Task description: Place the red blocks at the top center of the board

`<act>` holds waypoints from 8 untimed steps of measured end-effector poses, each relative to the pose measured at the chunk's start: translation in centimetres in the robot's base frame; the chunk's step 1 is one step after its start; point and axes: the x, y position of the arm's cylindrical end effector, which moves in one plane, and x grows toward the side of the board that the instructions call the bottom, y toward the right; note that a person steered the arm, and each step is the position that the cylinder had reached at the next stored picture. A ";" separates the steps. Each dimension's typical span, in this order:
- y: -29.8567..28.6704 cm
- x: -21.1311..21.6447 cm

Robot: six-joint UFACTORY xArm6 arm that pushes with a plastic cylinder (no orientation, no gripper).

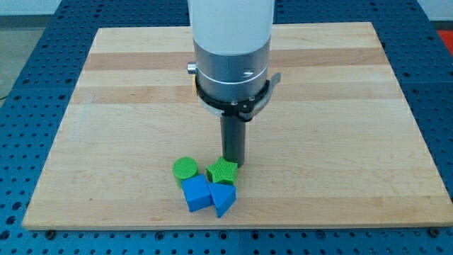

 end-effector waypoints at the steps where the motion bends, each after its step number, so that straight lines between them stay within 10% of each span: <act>1: 1.2 0.0; 8: 4.6 -13.8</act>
